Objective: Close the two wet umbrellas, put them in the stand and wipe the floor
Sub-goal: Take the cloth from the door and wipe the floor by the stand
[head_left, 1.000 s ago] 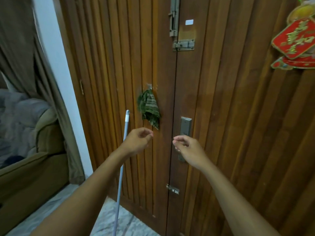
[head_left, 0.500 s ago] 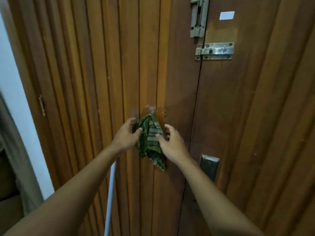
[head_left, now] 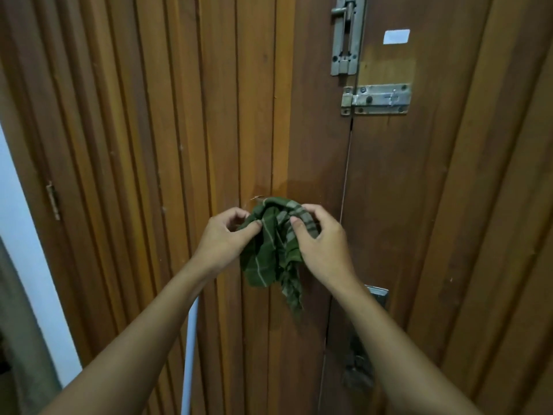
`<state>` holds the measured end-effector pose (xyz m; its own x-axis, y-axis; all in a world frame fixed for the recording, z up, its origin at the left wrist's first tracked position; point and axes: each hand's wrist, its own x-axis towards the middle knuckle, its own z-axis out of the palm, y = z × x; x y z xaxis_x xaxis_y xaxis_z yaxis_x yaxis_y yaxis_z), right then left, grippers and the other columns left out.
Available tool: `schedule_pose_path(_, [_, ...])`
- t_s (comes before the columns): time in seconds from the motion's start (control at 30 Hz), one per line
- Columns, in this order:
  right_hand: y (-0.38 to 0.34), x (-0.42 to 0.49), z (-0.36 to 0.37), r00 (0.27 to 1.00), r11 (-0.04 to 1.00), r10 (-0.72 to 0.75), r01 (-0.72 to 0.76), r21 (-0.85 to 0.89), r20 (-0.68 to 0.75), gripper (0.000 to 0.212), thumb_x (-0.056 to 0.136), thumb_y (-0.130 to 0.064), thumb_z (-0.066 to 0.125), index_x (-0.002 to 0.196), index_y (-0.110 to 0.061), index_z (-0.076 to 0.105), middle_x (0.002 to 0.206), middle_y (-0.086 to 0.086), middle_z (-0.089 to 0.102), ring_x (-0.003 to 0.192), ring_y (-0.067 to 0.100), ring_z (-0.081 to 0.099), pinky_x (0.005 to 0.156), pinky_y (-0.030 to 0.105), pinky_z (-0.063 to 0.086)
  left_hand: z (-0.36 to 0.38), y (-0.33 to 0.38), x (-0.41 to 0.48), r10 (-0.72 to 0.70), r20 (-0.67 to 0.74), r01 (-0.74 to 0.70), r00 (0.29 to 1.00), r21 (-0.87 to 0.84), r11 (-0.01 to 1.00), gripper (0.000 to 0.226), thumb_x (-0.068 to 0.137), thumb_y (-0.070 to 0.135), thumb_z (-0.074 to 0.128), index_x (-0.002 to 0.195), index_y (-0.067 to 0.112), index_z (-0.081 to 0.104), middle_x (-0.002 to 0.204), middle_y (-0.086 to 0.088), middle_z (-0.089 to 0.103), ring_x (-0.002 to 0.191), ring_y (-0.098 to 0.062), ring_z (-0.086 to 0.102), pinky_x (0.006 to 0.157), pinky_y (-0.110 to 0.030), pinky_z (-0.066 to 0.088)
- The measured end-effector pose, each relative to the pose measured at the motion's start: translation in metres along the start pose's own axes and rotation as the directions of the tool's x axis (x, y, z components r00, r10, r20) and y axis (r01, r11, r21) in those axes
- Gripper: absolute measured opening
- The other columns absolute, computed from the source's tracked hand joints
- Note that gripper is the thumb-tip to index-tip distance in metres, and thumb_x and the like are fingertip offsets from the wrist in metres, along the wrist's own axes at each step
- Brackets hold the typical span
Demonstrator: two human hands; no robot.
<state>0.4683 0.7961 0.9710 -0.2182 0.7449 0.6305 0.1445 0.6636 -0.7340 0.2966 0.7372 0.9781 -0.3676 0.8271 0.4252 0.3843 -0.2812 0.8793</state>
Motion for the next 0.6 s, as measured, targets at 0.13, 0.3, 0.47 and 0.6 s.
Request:
schedule_pose_path(0.13, [-0.012,-0.038,-0.054,0.999,0.998,-0.028,0.026,0.053,0.035,0.01,0.095,-0.031,0.062,0.104,-0.029,0.064,0.094,-0.014,0.07,0.088,0.0,0.067,0.075,0.028,0.059,0.03,0.039,-0.049,-0.044,0.071,0.055,0.996,-0.153,0.987,0.013,0.089,0.02,0.069,0.087,0.008,0.067,0.085,-0.012,0.075,0.078,-0.023,0.073,0.069,-0.032,0.059])
schedule_pose_path(0.3, [-0.009,-0.119,-0.14,0.997,0.994,0.071,-0.069,0.079,-0.02,0.011,0.096,-0.029,0.06,0.105,-0.028,0.066,0.101,-0.01,0.07,0.092,0.003,0.068,0.077,0.028,0.058,0.103,0.068,-0.13,-0.081,0.179,0.122,0.98,-0.229,0.966,0.011,0.088,0.021,0.071,0.082,0.012,0.067,0.082,-0.007,0.076,0.074,-0.018,0.073,0.065,-0.027,0.058])
schedule_pose_path(0.47, [0.0,-0.213,-0.236,0.964,0.96,0.252,-0.237,0.149,-0.086,0.017,0.097,-0.032,0.057,0.111,-0.029,0.067,0.105,-0.006,0.072,0.098,0.008,0.069,0.082,0.03,0.058,0.204,0.096,-0.222,-0.098,0.329,0.199,0.939,-0.29,0.936,0.017,0.087,0.019,0.071,0.093,0.003,0.072,0.088,-0.011,0.077,0.08,-0.021,0.073,0.07,-0.027,0.058])
schedule_pose_path(0.6, [0.002,-0.278,-0.312,0.927,0.899,0.373,-0.356,0.253,-0.022,0.025,0.097,-0.031,0.056,0.121,-0.031,0.064,0.106,-0.013,0.073,0.1,0.002,0.069,0.08,0.018,0.054,0.278,0.119,-0.286,-0.166,0.489,0.327,0.856,-0.264,0.907,0.026,0.095,0.029,0.06,0.1,0.008,0.074,0.091,-0.01,0.076,0.084,-0.023,0.073,0.074,-0.033,0.057])
